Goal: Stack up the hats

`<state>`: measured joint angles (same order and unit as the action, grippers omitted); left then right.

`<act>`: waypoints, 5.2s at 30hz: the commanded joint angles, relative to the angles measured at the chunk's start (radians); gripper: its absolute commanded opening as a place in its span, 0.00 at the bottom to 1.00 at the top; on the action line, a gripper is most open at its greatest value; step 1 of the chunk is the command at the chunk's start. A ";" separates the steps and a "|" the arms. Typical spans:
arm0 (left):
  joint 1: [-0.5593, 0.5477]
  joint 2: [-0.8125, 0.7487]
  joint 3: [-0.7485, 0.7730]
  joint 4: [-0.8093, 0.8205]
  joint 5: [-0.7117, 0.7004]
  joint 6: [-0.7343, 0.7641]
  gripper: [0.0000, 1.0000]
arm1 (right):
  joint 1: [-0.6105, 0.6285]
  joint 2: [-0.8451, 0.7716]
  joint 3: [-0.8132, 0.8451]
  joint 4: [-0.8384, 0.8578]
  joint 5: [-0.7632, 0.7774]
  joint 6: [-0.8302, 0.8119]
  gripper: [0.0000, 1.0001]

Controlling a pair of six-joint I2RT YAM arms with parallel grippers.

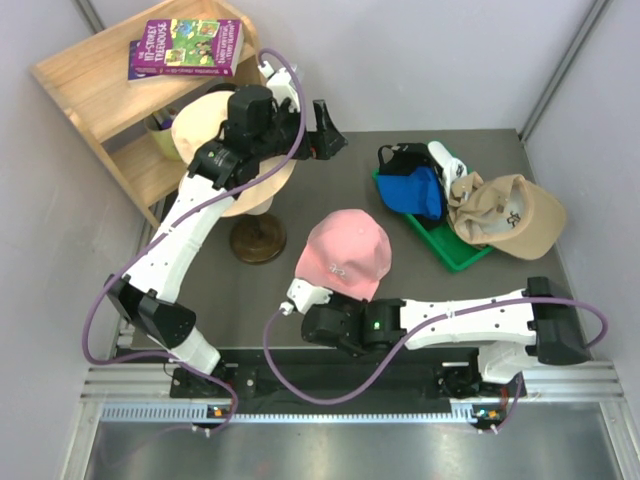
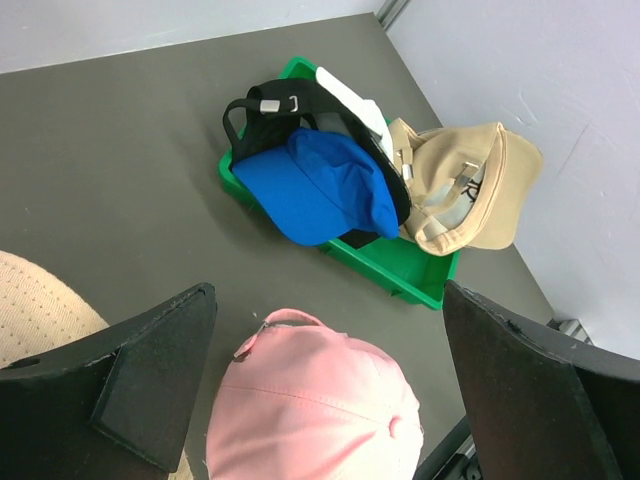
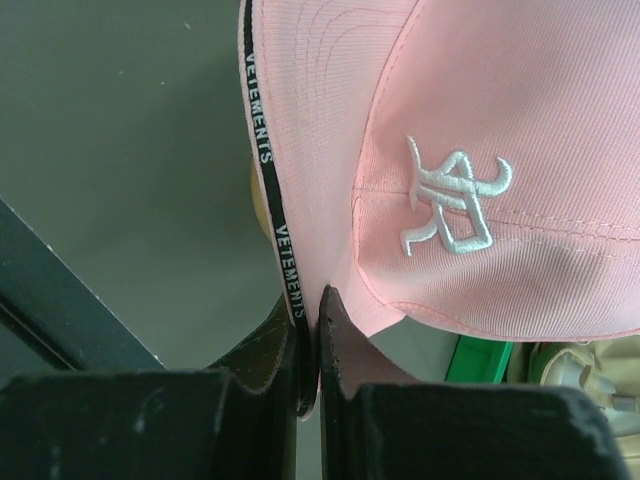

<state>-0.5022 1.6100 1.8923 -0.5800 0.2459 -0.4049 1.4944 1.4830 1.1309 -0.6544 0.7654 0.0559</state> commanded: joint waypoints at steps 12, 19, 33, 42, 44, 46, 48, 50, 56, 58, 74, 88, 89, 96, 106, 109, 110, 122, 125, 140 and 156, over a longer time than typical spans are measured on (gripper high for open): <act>-0.002 0.008 0.022 0.080 0.030 -0.023 0.99 | -0.105 -0.004 -0.042 -0.022 -0.098 0.075 0.27; -0.002 0.010 0.018 0.066 0.026 -0.015 0.99 | -0.103 -0.122 -0.005 -0.043 -0.167 0.048 0.82; -0.004 -0.004 -0.007 0.080 0.050 0.024 0.99 | -0.072 -0.352 0.183 -0.231 -0.269 0.162 0.97; -0.080 -0.009 0.013 0.074 -0.017 0.150 0.99 | -0.690 -0.334 0.355 -0.195 -0.627 0.222 0.92; -0.134 0.016 0.056 0.013 -0.062 0.201 0.99 | -0.775 -0.297 0.362 -0.133 -0.690 0.223 0.90; -0.163 0.025 0.060 -0.017 -0.099 0.207 0.99 | -0.815 -0.287 0.346 -0.088 -0.751 0.265 0.85; -0.191 0.008 0.010 -0.031 -0.117 0.186 0.97 | -0.858 -0.300 0.304 -0.016 -0.839 0.295 0.82; -0.205 -0.036 -0.057 -0.002 -0.119 0.135 0.94 | -0.865 -0.331 0.270 0.015 -0.871 0.309 0.80; -0.228 -0.128 -0.285 0.062 -0.143 0.012 0.86 | -0.864 -0.398 0.155 0.050 -0.925 0.325 0.73; -0.226 -0.131 -0.306 0.046 -0.169 -0.011 0.84 | -0.852 -0.403 0.136 0.041 -0.928 0.317 0.69; -0.225 -0.142 -0.357 -0.003 -0.217 -0.097 0.64 | -0.686 -0.270 0.150 0.032 -0.684 0.311 0.52; -0.213 -0.173 -0.392 0.002 -0.231 -0.127 0.64 | -0.573 -0.204 0.198 -0.059 -0.500 0.325 0.39; -0.213 -0.174 -0.394 0.003 -0.232 -0.126 0.64 | -0.568 -0.198 0.201 -0.060 -0.482 0.322 0.38; -0.202 -0.186 -0.391 0.012 -0.224 -0.126 0.64 | -0.540 -0.175 0.208 -0.057 -0.423 0.331 0.15; -0.200 -0.188 -0.387 0.022 -0.223 -0.117 0.64 | -0.537 -0.196 0.265 -0.059 -0.388 0.340 0.00; -0.197 -0.188 -0.387 0.023 -0.217 -0.110 0.65 | -0.540 -0.198 0.268 -0.060 -0.390 0.340 0.00; -0.199 -0.190 -0.392 0.023 -0.206 -0.109 0.65 | -0.543 -0.199 0.267 -0.060 -0.396 0.343 0.00; -0.197 -0.208 -0.483 0.086 -0.094 -0.132 0.64 | -0.865 -0.368 0.043 0.084 -0.834 0.404 0.64; -0.194 -0.209 -0.498 0.092 -0.099 -0.147 0.64 | -0.914 -0.383 -0.016 0.133 -0.902 0.446 0.71; -0.191 -0.214 -0.530 0.121 -0.102 -0.179 0.48 | -1.010 -0.402 -0.180 0.369 -1.075 0.453 0.63; -0.188 -0.208 -0.501 0.146 -0.094 -0.192 0.09 | -1.008 -0.408 -0.102 0.265 -1.022 0.413 0.00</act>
<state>-0.6945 1.4307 1.3666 -0.4831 0.1528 -0.5861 0.4988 1.0805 0.9405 -0.3645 -0.2855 0.4900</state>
